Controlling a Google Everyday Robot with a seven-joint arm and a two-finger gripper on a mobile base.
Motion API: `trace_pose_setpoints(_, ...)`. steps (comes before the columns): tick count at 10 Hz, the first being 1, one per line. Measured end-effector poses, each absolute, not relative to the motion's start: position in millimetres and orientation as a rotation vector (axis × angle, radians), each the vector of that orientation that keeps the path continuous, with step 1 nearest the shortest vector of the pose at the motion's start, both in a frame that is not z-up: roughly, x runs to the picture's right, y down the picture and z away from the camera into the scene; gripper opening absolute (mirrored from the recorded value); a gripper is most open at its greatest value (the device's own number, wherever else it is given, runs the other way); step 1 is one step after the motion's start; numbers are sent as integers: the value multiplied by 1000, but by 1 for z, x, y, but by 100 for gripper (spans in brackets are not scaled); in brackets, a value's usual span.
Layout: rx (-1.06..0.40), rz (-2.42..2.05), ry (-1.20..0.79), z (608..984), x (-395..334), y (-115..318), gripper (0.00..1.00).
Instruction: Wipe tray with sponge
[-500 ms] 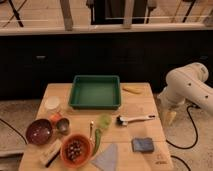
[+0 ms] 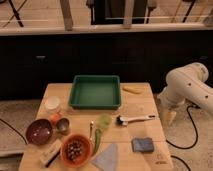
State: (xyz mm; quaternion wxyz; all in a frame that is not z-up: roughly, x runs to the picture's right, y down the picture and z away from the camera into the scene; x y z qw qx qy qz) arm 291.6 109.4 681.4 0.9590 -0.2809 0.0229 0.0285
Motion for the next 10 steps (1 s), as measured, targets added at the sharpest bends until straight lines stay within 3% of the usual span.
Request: trace_pose_setpoints(10, -573, 48, 45, 680, 287, 116, 80)
